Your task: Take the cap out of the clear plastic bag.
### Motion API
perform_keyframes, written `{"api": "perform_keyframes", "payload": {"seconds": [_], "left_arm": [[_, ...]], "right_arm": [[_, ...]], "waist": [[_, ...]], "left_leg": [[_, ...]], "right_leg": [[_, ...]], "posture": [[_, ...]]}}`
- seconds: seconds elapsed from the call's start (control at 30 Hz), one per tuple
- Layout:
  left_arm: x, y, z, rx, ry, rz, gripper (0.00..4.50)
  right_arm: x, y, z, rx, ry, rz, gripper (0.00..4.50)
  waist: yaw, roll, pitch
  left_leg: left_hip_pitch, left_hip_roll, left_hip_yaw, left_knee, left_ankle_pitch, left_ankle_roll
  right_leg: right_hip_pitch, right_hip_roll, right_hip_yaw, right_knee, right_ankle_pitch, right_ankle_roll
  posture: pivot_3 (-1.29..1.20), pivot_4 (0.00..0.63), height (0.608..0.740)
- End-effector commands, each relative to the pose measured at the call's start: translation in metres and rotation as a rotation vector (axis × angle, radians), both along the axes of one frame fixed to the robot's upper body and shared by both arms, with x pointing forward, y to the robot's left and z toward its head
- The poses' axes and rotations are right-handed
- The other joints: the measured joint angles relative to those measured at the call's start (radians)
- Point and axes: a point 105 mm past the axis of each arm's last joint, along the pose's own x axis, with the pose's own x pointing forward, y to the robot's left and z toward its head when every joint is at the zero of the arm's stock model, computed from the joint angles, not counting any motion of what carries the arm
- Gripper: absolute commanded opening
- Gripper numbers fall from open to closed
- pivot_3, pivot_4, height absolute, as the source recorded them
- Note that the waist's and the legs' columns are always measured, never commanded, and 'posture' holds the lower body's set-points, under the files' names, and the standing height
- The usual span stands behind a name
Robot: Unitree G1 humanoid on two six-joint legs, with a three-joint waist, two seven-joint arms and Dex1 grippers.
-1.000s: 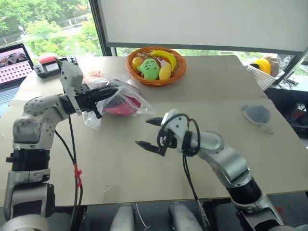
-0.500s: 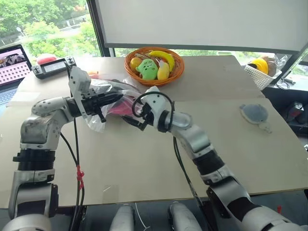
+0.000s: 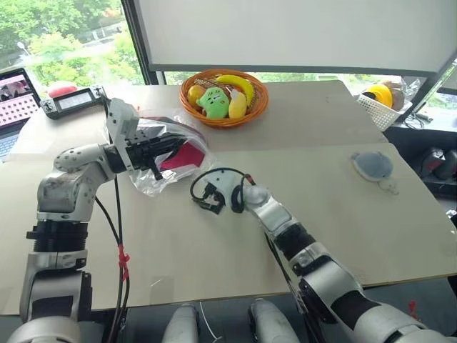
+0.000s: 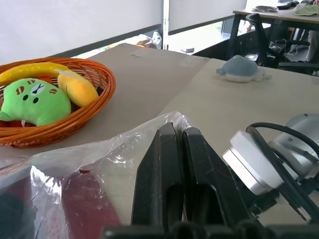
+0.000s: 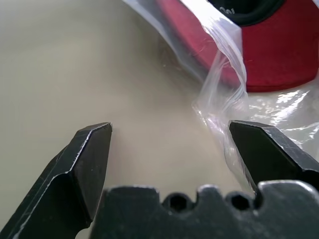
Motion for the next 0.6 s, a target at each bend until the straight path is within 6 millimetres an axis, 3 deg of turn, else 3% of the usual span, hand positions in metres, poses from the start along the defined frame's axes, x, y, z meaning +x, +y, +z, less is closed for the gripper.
{"api": "perform_keyframes", "payload": {"seconds": [0.03, 0.23, 0.3, 0.43, 0.5, 0.6], "left_arm": [[-0.002, -0.002, 0.019, -0.01, -0.07, 0.003, 0.11], [-0.001, -0.002, 0.018, -0.01, -0.068, 0.009, 0.11], [-0.001, -0.001, 0.018, -0.01, -0.067, 0.011, 0.11], [-0.002, -0.002, 0.014, -0.007, -0.06, 0.012, 0.11], [-0.002, -0.003, 0.011, -0.001, -0.055, 0.01, 0.11], [-0.002, -0.003, 0.009, 0.001, -0.049, 0.008, 0.11]], "right_arm": [[-0.024, 0.0, 0.003, -0.016, 0.037, 0.103, 4.5], [-0.037, -0.04, 0.002, -0.019, 0.135, 0.064, 4.5], [-0.035, -0.048, 0.011, 0.014, 0.12, 0.028, 4.5], [-0.012, -0.06, 0.076, 0.358, 0.099, -0.141, 4.5], [-0.011, -0.058, 0.108, 0.518, 0.11, -0.151, 4.5], [-0.016, -0.042, 0.132, 0.659, 0.168, -0.136, 4.5]], "waist": [[0.001, 0.0, 0.0], [0.003, 0.0, 0.0], [0.004, 0.0, 0.0], [0.0, -0.001, 0.0], [-0.001, 0.0, 0.001], [0.001, 0.0, 0.001]], "left_leg": [[0.0, 0.0, 0.0, 0.0, 0.0, 0.0], [0.0, 0.0, 0.0, 0.001, 0.0, 0.0], [0.0, 0.0, 0.0, 0.001, 0.0, 0.0], [0.0, 0.0, 0.0, 0.001, 0.0, 0.0], [0.0, 0.001, 0.0, 0.0, 0.0, 0.0], [0.0, 0.001, 0.0, 0.0, 0.0, 0.0]], "right_leg": [[0.0, 0.0, 0.0, 0.0, 0.0, 0.0], [0.001, 0.0, 0.0, 0.0, 0.0, 0.0], [0.001, 0.0, 0.0, 0.0, 0.0, 0.0], [0.0, 0.0, 0.0, 0.0, 0.0, 0.0], [0.0, 0.0, 0.0, 0.0, 0.0, 0.0], [0.0, 0.001, 0.0, 0.0, 0.0, 0.0]], "posture": [[0.0, 0.15, 0.735], [0.0, 0.15, 0.735], [0.0, 0.15, 0.735], [0.0, 0.15, 0.735], [0.0, 0.15, 0.735], [0.0, 0.15, 0.735]]}}
